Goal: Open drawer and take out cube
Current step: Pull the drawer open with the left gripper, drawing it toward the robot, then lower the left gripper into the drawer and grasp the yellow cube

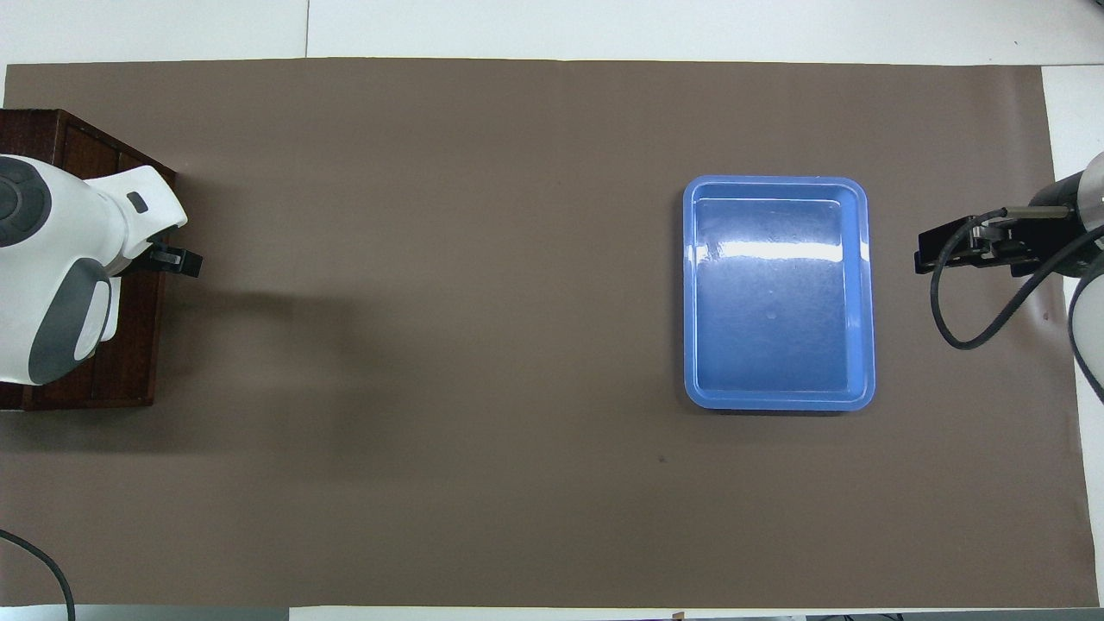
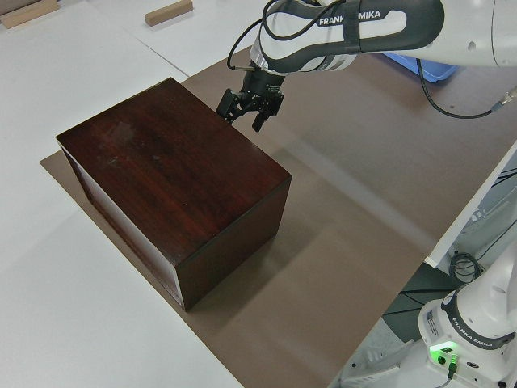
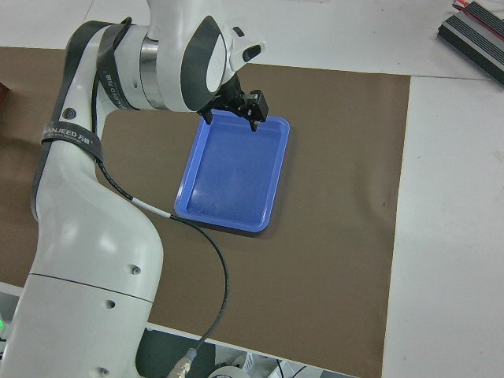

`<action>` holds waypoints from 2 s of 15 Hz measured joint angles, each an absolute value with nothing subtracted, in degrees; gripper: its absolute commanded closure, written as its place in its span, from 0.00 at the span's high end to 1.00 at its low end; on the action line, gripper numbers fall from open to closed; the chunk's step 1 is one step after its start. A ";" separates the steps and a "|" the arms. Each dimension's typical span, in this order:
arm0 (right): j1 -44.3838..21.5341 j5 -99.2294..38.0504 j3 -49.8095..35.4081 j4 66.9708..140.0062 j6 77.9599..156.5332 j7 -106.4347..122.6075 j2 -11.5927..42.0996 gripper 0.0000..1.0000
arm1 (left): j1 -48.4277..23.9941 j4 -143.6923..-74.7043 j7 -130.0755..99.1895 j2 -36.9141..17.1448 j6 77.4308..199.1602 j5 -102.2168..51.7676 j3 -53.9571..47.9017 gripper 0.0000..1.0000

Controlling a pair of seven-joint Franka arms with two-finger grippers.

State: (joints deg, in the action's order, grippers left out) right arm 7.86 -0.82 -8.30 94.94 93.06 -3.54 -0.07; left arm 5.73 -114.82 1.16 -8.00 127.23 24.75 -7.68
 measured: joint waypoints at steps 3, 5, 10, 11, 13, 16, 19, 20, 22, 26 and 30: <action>7.86 -0.82 -8.29 94.94 93.06 -3.54 -0.07 1.00 | 5.57 -115.94 0.12 -7.99 128.89 24.82 -7.74 1.00; 7.87 -0.82 -8.26 94.94 93.06 -3.52 -0.07 1.00 | 3.21 -115.94 -4.87 -7.96 129.07 24.82 -8.08 1.00; 7.87 -0.82 -8.26 94.96 93.06 -3.51 -0.06 1.00 | -7.29 -115.98 -16.21 -7.75 127.03 24.85 -8.75 1.00; 7.87 -0.82 -8.26 94.96 93.06 -3.51 -0.06 1.00 | -7.73 -115.98 -16.47 -7.69 126.72 24.88 -8.72 1.00; 7.87 -0.82 -8.26 94.96 93.06 -3.51 -0.06 1.00 | -7.75 -115.98 -16.47 -7.63 126.57 24.86 -8.67 1.00; 8.08 -0.82 -8.20 94.96 93.06 -3.51 -0.06 1.00 | -7.79 -114.56 -16.99 -7.63 124.64 22.76 -8.66 1.00; 8.40 -0.82 -8.20 94.96 93.06 -3.51 -0.06 1.00 | -8.47 -104.15 -20.15 -8.39 113.12 15.37 -8.67 1.00; 8.44 -0.82 -8.20 94.96 93.06 -3.51 -0.06 1.00 | -8.52 -99.69 -22.13 -8.78 108.83 13.57 -8.56 1.00; 8.45 -0.82 -8.20 94.96 93.06 -3.51 -0.06 1.00 | -7.11 -93.97 -26.55 -8.98 103.76 11.01 -7.76 1.00; 8.60 -0.82 -8.20 94.96 93.06 -3.51 -0.07 1.00 | 1.68 -93.95 -36.75 -8.82 103.85 9.31 -7.09 1.00; 8.60 -0.82 -8.20 94.96 93.06 -3.51 -0.06 1.00 | 7.11 -97.14 -47.97 -7.82 106.64 8.44 -7.04 1.00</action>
State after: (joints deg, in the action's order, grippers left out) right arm 8.60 -0.82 -8.20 94.96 93.06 -3.51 -0.06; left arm 7.11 -97.14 -47.97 -7.82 106.64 8.44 -7.04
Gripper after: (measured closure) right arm 0.000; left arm 0.000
